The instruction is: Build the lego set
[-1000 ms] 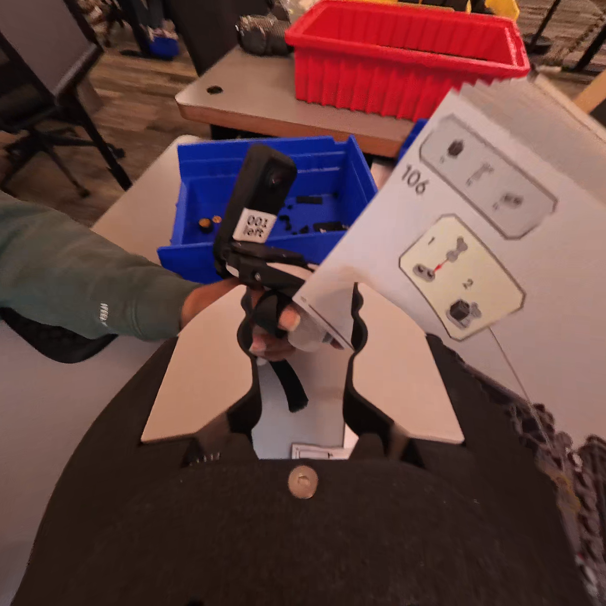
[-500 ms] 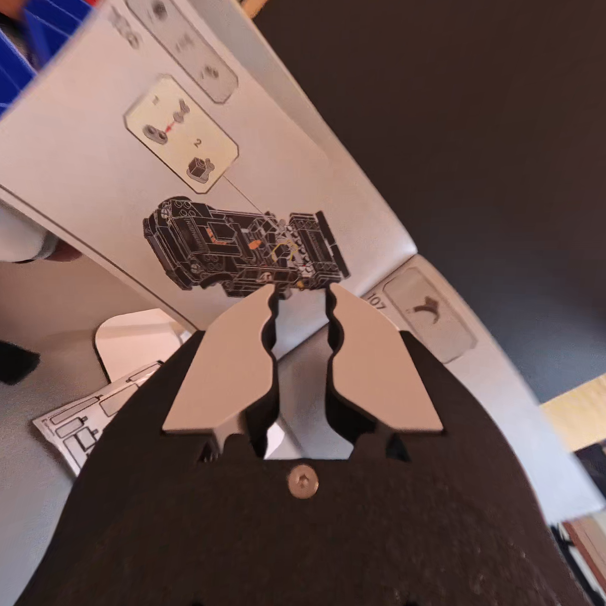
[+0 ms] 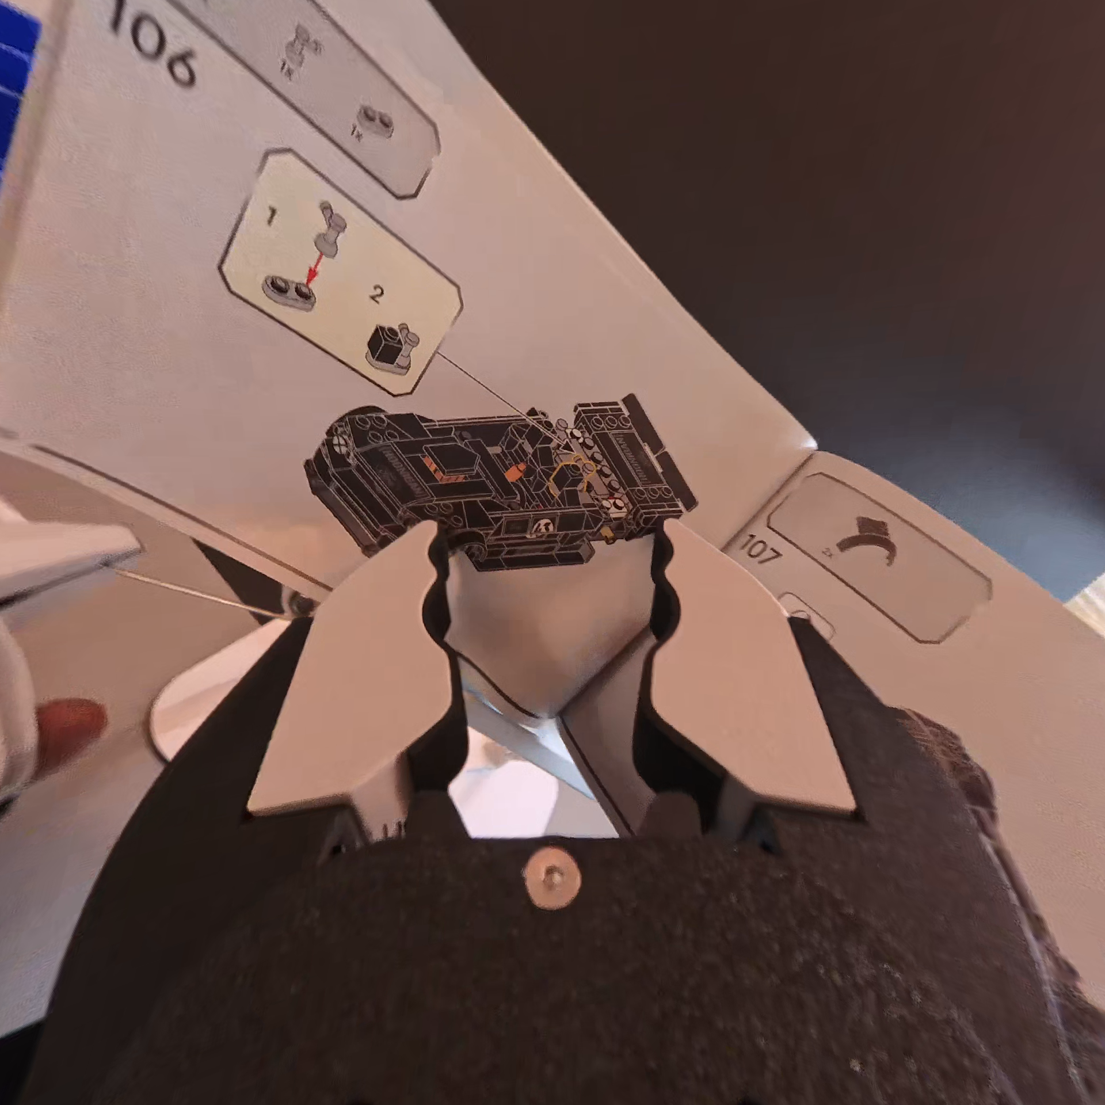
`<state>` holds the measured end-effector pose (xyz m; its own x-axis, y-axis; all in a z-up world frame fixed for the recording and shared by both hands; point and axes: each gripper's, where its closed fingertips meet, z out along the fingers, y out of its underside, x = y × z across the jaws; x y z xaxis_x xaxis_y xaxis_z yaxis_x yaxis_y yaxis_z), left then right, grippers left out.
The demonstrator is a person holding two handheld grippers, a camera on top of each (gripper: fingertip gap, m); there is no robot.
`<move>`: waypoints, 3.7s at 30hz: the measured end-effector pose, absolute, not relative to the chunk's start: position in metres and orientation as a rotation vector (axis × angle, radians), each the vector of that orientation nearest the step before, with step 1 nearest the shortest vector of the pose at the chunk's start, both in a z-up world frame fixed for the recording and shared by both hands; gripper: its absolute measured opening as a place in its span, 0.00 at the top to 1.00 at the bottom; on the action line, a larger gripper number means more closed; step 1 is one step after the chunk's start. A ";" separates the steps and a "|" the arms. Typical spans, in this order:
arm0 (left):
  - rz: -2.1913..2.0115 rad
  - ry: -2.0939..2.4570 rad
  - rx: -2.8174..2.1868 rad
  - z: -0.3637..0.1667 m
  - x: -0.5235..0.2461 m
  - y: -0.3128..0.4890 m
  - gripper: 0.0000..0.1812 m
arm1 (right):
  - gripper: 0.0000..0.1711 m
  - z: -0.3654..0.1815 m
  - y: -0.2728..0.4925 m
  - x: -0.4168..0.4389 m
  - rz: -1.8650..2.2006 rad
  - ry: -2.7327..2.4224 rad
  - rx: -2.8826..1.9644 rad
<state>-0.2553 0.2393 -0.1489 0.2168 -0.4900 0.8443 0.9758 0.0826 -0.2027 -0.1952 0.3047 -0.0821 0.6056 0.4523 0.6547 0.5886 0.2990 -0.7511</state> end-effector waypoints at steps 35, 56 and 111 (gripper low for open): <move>0.408 0.749 -1.736 -0.097 -0.198 0.281 0.98 | 0.61 -0.105 0.315 -0.146 0.317 -0.753 -1.490; 1.047 1.979 -1.617 -0.124 -0.171 0.287 0.94 | 0.70 -0.118 0.308 -0.154 0.587 -0.855 -1.466; -0.114 0.283 -1.425 -0.123 -0.207 0.187 1.00 | 1.00 -0.142 0.128 0.033 0.493 -0.690 -1.345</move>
